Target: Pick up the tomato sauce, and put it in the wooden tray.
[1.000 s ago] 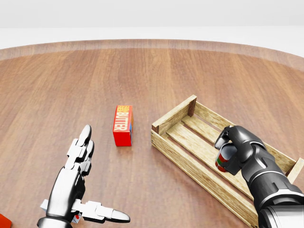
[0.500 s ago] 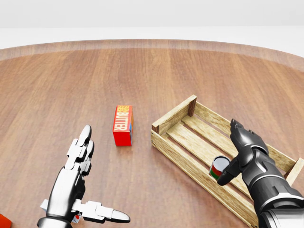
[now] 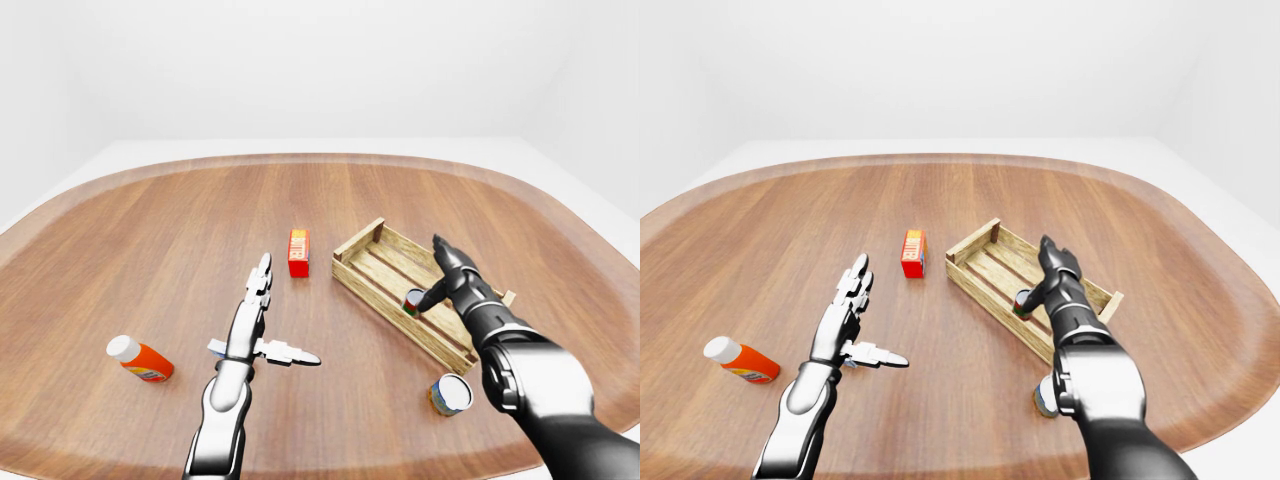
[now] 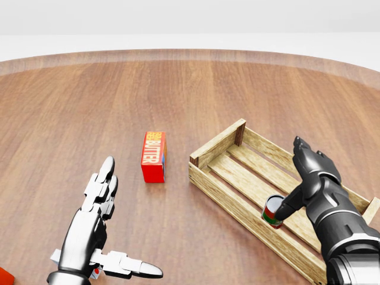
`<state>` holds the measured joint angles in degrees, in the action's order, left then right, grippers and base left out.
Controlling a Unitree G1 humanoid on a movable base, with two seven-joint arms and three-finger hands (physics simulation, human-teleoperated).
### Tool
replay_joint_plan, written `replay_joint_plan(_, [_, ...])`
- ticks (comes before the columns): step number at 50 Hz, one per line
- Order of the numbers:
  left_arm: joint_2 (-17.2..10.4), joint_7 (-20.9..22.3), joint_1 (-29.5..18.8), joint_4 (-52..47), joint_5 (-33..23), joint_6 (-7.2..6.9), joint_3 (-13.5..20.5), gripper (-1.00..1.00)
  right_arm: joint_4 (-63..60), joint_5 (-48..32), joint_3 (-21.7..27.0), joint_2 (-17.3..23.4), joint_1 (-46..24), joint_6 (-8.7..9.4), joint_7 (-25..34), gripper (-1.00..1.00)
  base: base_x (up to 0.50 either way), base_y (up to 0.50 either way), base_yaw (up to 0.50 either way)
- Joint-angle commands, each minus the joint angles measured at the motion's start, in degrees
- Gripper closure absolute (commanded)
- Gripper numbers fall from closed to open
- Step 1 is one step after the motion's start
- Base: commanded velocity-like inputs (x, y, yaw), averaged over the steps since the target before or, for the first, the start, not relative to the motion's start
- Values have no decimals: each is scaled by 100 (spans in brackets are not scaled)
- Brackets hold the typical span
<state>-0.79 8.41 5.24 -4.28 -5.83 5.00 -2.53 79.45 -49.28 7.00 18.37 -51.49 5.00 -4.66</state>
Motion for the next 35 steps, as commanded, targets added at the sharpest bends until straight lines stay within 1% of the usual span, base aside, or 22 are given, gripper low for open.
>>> replay_joint_plan(1, [0, 3, -11, 9, 9, 0, 5, -100, -29, 44, -29, 136, -338, 0, -49, -100, 0, 0, 0])
replay_joint_plan(6, [0, 4, -6, 6, 12, 0, 5, -100, -43, 87, -42, 193, -484, 0, -97, -100, 0, 0, 0])
replay_joint_plan(7, [0, 3, -2, 3, 11, 0, 5, -100, -53, 132, -14, 216, -533, -58, -220, -100, 0, 0, 0])
replay_joint_plan(8, [1, 3, -3, 2, 14, 0, 6, -100, -74, 379, 153, 234, -636, -303, -208, -100, 0, 0, 0])
replay_joint_plan(9, [1, 3, -3, 2, 15, 0, 6, -100, -72, 420, 136, 233, -646, -316, -215, -100, 0, 0, 0])
replay_joint_plan(10, [0, 2, -3, 5, 10, 0, 5, -100, -102, 684, 287, 263, -772, -597, -252, -100, 0, 0, 0])
replay_joint_plan(11, [0, 0, 0, 4, 7, 0, 4, -100, -110, 829, 315, 273, -834, -724, -204, -100, 0, 0, 0])
replay_joint_plan(14, [0, 4, 8, -1, 17, 0, 6, -100, -142, 1236, 384, 316, -1038, -974, -168, -100, 0, 0, 0])
replay_joint_plan(15, [-1, 5, 9, -1, 18, 0, 6, -100, -151, 1367, 400, 324, -1088, -1000, -123, -100, 0, 0, 0])
replay_joint_plan(18, [-1, 5, 8, 5, 18, 0, 7, -100, -191, 1919, 528, 327, -1303, -1000, 103, -100, 0, 0, 0])
replay_joint_plan(19, [-1, 6, 8, 5, 17, 0, 7, -100, -189, 1969, 489, 330, -1305, -1000, 101, -100, 0, 0, 0])
replay_joint_plan(21, [-3, 5, 11, 6, 12, 0, 5, -100, -206, 2318, 586, 329, -1384, -1000, 177, -100, 0, 0, 0])
replay_joint_plan(22, [-3, 8, 14, 3, 16, 0, 7, -100, -219, 2612, 716, 318, -1429, -1000, 326, -100, 0, 0, 0])
replay_joint_plan(29, [-4, 10, 18, -6, 13, 0, 9, -100, -246, 3754, 911, 365, -1515, -1000, 622, -100, 0, 0, 0])
replay_joint_plan(30, [-4, 9, 17, -7, 10, 0, 8, -100, -253, 3999, 1015, 381, -1531, -1000, 733, -100, 0, 0, 0])
replay_joint_plan(32, [-3, 9, 16, -10, 10, 0, 8, -100, -257, 4300, 1061, 405, -1544, -1000, 816, -100, 0, 0, 0])
replay_joint_plan(35, [-3, 9, 16, -12, 9, 0, 8, -100, -264, 4781, 1186, 439, -1560, -1000, 776, -100, 0, 0, 0])
